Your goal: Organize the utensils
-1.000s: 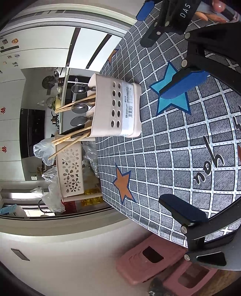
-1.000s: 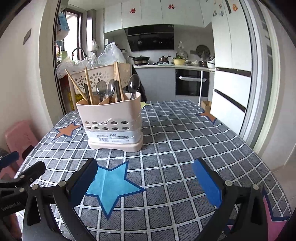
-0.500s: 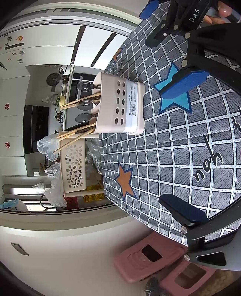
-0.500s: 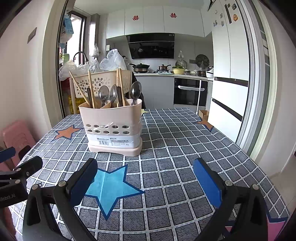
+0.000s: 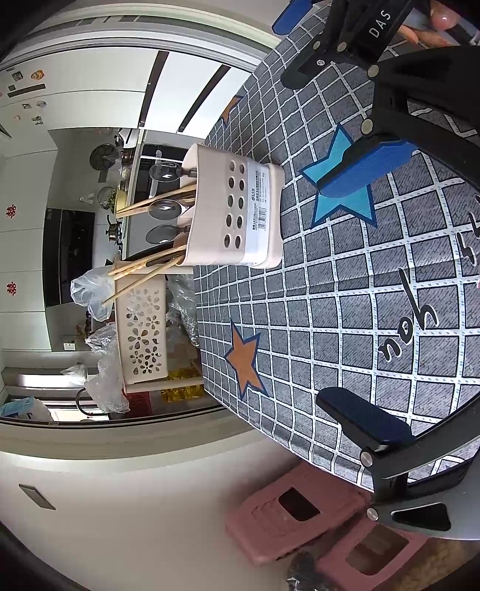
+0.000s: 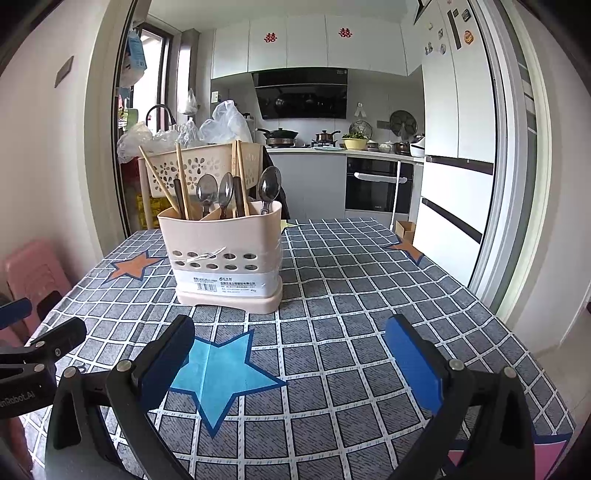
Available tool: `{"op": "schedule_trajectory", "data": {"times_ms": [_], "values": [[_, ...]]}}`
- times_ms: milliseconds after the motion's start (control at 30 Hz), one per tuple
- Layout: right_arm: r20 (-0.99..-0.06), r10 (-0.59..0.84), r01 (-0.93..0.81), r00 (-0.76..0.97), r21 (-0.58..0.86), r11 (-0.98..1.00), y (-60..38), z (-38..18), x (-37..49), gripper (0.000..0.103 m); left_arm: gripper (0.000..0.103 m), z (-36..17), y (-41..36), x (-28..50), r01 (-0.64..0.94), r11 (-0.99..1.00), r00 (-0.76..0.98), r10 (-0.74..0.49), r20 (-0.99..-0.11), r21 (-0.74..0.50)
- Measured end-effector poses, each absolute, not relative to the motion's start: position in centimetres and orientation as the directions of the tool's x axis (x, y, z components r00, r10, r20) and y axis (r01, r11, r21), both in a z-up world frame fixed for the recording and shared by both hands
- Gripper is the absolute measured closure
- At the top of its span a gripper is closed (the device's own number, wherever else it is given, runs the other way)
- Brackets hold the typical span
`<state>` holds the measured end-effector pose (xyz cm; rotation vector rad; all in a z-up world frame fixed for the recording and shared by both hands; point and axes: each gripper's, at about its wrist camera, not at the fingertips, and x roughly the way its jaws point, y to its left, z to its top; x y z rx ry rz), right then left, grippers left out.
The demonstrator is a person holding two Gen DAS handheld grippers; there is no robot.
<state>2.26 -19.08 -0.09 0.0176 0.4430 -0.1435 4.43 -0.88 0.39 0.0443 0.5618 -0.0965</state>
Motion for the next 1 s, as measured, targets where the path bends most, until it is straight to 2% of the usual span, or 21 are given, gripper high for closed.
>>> {"op": "schedule_trajectory", "data": {"times_ms": [1000], "values": [[-0.438, -0.132, 0.143, 0.889, -0.009, 0.99, -19.17, 0.01, 2.19, 0.0, 0.0, 0.27, -0.87, 4.36, 0.106, 0.994, 0.835, -0.086, -0.544, 0.004]]}}
